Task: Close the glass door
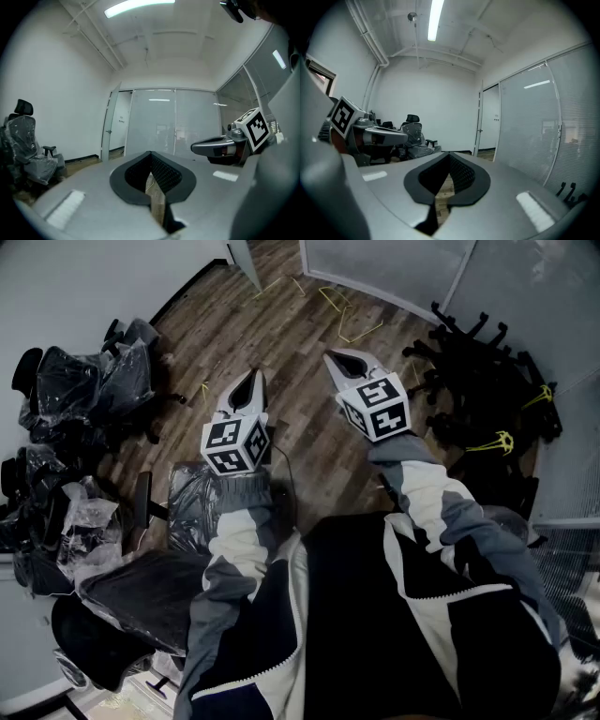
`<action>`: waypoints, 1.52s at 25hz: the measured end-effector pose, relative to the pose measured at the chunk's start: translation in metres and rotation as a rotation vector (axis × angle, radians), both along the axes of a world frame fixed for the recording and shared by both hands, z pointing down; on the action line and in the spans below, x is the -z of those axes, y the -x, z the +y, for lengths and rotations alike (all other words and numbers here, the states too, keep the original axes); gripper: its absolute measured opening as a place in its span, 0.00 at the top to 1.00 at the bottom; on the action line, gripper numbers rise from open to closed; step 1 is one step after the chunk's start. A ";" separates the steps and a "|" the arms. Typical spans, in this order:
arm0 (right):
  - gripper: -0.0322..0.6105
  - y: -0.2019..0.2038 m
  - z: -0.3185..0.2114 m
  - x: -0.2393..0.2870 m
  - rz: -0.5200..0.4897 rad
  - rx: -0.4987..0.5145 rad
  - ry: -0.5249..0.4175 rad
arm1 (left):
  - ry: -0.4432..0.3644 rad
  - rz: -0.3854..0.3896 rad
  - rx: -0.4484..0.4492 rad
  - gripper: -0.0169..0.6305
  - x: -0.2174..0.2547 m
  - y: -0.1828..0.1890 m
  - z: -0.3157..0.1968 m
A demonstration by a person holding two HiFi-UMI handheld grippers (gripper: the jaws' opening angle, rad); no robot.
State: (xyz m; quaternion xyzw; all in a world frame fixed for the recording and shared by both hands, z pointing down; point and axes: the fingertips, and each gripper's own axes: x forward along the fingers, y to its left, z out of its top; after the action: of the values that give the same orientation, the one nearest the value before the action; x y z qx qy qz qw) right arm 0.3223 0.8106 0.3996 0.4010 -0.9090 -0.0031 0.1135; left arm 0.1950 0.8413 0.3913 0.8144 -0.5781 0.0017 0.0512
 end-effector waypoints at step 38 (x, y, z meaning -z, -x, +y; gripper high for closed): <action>0.91 0.003 -0.231 -0.045 0.004 0.121 0.039 | 0.009 -0.007 0.041 0.97 -0.030 0.007 -0.241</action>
State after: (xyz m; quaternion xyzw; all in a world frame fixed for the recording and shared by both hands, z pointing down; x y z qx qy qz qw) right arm 0.3197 0.5796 0.4443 0.3431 -0.9312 0.0070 0.1227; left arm 0.1883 0.6002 0.4217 0.8021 -0.5948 0.0061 0.0531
